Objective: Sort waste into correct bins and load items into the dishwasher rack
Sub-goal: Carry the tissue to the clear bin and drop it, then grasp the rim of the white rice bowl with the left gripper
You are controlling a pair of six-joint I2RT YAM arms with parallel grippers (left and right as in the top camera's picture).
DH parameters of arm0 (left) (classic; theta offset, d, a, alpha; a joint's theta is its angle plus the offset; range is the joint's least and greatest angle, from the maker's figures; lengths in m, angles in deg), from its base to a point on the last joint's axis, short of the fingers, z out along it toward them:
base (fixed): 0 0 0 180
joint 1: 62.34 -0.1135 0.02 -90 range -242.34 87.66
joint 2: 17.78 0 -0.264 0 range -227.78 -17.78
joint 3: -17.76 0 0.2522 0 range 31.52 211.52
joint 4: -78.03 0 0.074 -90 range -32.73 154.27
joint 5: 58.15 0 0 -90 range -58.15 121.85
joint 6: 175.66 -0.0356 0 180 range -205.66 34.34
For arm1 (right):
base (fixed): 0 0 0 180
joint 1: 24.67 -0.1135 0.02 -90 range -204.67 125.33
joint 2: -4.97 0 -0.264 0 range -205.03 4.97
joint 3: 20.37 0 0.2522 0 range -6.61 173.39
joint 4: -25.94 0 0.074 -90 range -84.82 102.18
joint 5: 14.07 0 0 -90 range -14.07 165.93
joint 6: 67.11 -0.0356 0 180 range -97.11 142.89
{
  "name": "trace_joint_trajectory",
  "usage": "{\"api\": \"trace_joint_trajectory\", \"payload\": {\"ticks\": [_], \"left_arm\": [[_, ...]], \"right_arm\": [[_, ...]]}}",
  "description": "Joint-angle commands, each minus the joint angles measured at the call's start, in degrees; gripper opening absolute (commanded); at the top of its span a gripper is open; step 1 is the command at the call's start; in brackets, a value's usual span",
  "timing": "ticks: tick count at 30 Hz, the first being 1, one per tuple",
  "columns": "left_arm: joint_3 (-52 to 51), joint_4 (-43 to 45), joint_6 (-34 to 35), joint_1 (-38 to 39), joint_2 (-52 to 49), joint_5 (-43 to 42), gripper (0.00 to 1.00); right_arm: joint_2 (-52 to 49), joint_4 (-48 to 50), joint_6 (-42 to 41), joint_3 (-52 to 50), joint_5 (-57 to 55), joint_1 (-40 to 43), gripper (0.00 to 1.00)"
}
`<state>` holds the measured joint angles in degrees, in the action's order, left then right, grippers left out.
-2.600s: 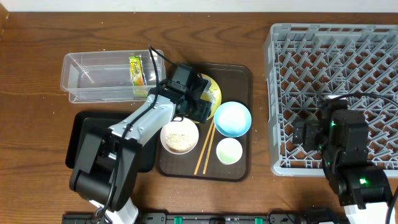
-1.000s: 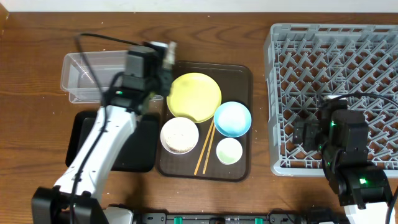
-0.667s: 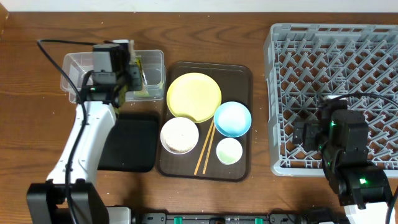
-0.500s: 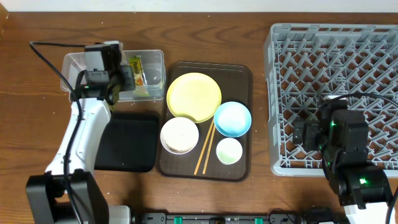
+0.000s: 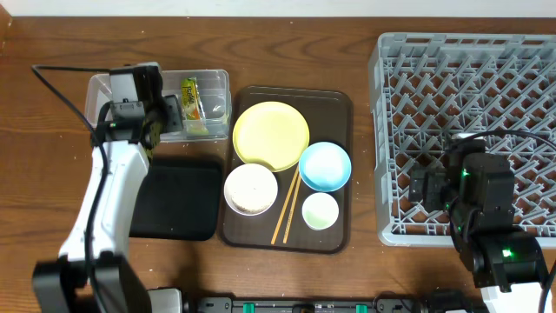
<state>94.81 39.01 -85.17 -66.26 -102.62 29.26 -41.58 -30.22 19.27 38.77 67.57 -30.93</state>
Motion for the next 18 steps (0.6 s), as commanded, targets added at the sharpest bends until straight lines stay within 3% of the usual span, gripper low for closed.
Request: {"api": "trace_joint_trajectory", "payload": {"ticks": [1,10,18], "left_arm": [[-0.04,-5.64,2.86,3.82,5.46,0.04,0.48],[-0.07,-22.56,11.63,18.75,5.55,-4.94,0.48],[-0.07,-22.01,17.42,30.18,-0.85,-4.87,0.48]], "right_arm": [[0.04,-0.09,0.48,1.38,0.26,0.83,0.99],[0.04,-0.13,0.48,1.38,0.31,0.83,0.99],[0.04,-0.26,0.48,1.38,0.31,0.83,0.99]]}}
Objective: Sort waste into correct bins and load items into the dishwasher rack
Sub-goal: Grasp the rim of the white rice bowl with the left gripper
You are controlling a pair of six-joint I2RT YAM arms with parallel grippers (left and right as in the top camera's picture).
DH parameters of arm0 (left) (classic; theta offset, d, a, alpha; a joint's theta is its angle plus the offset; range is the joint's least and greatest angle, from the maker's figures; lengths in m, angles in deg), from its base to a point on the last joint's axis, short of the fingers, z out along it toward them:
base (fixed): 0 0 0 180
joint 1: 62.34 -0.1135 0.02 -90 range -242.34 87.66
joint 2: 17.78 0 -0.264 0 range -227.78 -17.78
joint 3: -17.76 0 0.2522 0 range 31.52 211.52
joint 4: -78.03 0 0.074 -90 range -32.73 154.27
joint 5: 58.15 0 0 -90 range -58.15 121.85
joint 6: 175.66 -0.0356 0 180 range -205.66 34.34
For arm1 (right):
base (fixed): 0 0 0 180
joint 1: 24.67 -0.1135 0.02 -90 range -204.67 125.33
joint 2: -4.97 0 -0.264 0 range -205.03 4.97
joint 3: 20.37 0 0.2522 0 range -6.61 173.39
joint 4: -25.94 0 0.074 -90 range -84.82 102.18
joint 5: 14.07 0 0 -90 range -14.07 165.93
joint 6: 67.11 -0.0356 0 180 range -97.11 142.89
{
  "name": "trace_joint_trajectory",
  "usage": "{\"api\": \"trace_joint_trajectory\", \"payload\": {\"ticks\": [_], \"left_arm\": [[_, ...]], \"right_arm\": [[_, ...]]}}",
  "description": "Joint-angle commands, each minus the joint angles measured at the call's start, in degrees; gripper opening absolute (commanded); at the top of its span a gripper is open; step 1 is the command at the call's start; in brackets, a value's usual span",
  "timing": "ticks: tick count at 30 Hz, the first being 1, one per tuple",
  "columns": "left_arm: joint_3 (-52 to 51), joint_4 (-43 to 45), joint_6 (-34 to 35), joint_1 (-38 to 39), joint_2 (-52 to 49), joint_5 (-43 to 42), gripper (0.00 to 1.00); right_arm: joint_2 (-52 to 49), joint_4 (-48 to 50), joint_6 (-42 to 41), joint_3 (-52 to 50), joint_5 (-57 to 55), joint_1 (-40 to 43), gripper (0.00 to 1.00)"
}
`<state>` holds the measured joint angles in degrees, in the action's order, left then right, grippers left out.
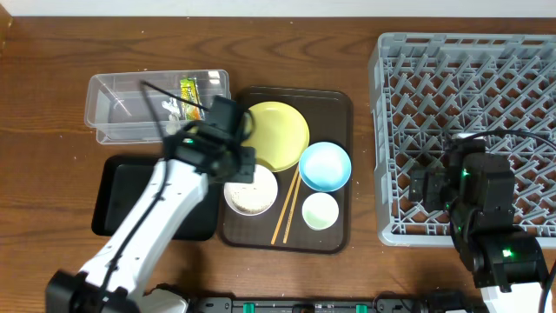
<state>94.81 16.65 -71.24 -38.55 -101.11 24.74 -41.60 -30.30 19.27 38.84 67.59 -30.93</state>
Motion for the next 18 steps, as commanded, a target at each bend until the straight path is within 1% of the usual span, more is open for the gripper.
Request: {"api": "trace_joint_trajectory", "payload": {"ticks": [1,7,18], "left_arm": [[-0.07,0.63,4.33,3.48,-3.56,-0.37,0.49],[-0.07,1.92,9.88,7.34,-9.22,-0.39,0.48],[-0.07,4.48,9.94,10.88,-16.41,-0.37,0.48]], "right_arm": [[0.07,-0.22,0.48,1.31,0.28,0.83,0.99],[0.07,-0.2,0.48,1.31,0.28,0.83,0.99],[0.07,-0.2,0.48,1.31,0.28,0.83,0.99]]}}
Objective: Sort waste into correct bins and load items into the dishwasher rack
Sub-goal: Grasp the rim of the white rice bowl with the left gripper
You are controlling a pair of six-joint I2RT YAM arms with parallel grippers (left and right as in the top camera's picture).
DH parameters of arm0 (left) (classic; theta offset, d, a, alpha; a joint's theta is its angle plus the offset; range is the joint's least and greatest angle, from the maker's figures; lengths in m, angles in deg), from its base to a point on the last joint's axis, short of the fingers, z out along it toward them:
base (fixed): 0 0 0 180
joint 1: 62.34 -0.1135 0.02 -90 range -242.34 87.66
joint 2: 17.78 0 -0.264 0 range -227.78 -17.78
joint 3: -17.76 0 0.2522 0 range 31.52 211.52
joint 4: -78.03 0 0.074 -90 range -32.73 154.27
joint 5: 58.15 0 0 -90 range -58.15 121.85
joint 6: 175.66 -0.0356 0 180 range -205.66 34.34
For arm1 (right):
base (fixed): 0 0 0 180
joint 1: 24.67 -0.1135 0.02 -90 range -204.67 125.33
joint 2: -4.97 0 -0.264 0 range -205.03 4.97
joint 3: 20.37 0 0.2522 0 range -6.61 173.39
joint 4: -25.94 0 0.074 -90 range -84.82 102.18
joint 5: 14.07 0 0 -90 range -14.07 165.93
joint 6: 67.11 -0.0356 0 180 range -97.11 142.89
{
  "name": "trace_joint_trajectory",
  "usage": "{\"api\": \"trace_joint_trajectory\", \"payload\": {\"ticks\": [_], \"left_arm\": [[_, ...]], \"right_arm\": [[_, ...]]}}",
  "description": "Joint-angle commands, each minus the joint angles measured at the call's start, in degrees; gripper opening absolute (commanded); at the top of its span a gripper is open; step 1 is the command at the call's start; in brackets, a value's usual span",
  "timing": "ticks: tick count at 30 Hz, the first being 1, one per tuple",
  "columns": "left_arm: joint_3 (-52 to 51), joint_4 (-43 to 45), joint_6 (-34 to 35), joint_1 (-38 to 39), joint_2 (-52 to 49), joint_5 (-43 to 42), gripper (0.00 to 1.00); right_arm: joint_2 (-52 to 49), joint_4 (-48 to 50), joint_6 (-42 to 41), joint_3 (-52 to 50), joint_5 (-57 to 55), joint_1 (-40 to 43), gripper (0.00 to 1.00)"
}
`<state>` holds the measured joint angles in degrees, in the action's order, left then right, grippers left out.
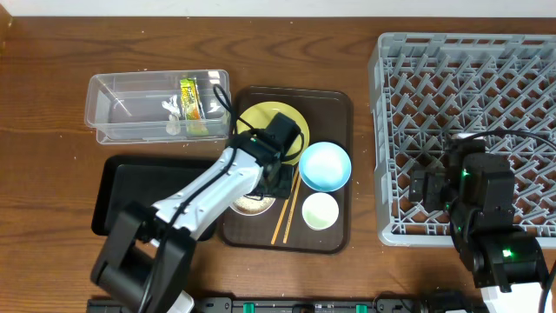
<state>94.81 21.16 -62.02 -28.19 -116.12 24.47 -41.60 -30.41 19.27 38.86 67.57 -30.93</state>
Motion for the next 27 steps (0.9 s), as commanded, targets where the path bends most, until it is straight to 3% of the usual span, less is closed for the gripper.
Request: {"api": "trace_joint_trajectory", "payload": {"ticks": [1,16,25,27], "left_arm": [[-0.07,-0.02,0.72,0.68,-1.73,-0.11,0.48],[-0.07,2.12,0.7,0.7,-3.26,0.35,0.27],[-0.2,2.05,0.72,0.72,-3.82,0.31,0.19],[-0.2,2.03,0.72,0.72,-3.82,0.31,0.12]], "right_arm": [[0.07,-0.11,0.48,1.29,0.31,0.83,0.99],[0.07,-0.39,0.48,1.29,0.28,0.83,0.99],[0.07,-0.42,0.48,1.29,0.28,0.83,0.99],[0.07,-0.44,0.48,1.29,0.28,0.83,0.99]]}}
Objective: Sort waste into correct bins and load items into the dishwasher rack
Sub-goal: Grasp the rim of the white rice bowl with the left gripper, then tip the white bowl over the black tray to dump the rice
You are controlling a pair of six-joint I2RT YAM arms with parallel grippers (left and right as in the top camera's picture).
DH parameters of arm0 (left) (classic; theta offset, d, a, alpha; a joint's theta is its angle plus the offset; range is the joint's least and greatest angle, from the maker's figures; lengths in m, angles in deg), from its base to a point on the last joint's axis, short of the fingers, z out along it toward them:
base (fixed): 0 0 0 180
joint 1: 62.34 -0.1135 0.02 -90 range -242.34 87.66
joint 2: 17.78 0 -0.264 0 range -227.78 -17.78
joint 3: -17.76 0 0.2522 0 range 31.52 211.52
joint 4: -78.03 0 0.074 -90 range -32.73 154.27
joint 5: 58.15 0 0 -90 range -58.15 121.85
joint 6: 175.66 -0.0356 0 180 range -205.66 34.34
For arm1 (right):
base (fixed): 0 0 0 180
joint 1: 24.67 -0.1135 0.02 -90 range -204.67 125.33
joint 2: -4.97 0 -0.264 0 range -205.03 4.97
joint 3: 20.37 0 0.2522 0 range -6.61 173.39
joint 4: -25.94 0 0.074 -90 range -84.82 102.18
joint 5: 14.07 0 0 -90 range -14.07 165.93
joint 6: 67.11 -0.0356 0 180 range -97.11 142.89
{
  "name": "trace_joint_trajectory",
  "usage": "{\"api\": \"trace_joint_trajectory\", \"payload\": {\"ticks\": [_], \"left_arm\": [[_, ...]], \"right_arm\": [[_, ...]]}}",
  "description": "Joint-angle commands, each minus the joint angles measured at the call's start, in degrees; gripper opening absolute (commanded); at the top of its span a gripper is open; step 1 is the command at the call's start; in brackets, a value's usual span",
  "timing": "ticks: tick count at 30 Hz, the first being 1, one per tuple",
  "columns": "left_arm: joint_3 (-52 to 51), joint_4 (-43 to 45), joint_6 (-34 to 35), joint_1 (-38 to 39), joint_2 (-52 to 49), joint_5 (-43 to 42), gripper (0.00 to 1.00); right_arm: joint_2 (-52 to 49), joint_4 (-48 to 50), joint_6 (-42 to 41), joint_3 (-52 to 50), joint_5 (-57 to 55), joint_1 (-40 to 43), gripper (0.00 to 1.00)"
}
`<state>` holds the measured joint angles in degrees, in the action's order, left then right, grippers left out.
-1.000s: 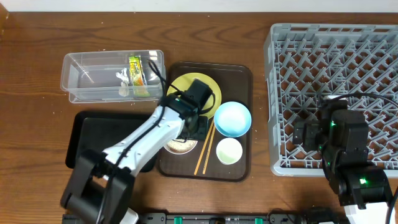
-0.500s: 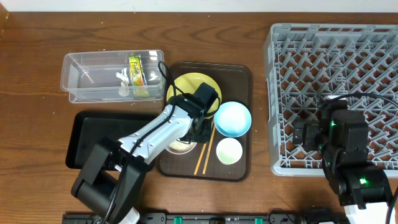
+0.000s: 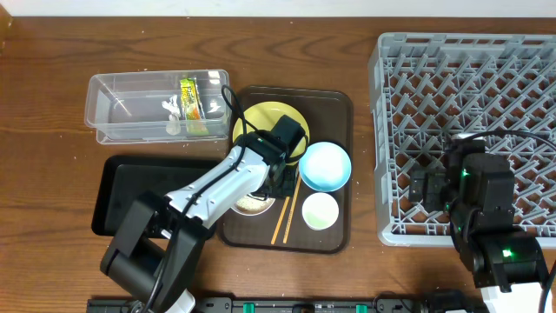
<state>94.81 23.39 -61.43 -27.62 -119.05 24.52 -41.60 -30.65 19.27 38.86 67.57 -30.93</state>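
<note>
On the brown tray (image 3: 339, 104) lie a yellow plate (image 3: 254, 122), a blue bowl (image 3: 325, 165), a white bowl (image 3: 243, 202), a small white cup (image 3: 320, 210) and a pair of wooden chopsticks (image 3: 283, 217). My left gripper (image 3: 283, 181) hangs over the upper end of the chopsticks, between the white and blue bowls; its jaws are too dark to read. The arm hides part of the white bowl and plate. My right gripper (image 3: 427, 187) rests at the grey dishwasher rack (image 3: 460, 69), its jaws unclear.
A clear bin (image 3: 122, 104) at the back left holds a green wrapper (image 3: 190, 97) and a white scrap (image 3: 170, 109). A black bin (image 3: 122, 196) lies in front of it. The rack fills the right side.
My left gripper has shifted a little to the right, closer to the chopsticks' upper end. The dishes, the bins and the right arm are unchanged.
My left gripper was over the clear bin beside the green wrapper. Then it stood at the tray's left edge by the yellow plate and white bowl. After that it was between the white and blue bowls, where it stays now over the chopsticks.
</note>
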Motion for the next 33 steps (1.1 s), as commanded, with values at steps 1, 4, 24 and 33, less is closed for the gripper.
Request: {"api": "trace_joint_trajectory", "payload": {"ticks": [1,4,24,33], "left_arm": [[-0.2,-0.2,0.13,0.15,-0.9,0.26,0.1],[-0.17,-0.42,0.11,0.15,-0.9,0.26,0.06],[0.59,-9.68,-5.79,-2.97,18.53,0.24,0.06],[0.59,-14.25,-16.48,-20.52,26.43,-15.23,0.06]], "right_arm": [[0.07,-0.24,0.48,1.29,0.28,0.83,0.99],[0.07,-0.26,0.48,1.29,0.28,0.83,0.99],[0.07,-0.26,0.48,1.29,0.26,0.83,0.99],[0.07,-0.26,0.48,1.29,0.26,0.83,0.99]]}}
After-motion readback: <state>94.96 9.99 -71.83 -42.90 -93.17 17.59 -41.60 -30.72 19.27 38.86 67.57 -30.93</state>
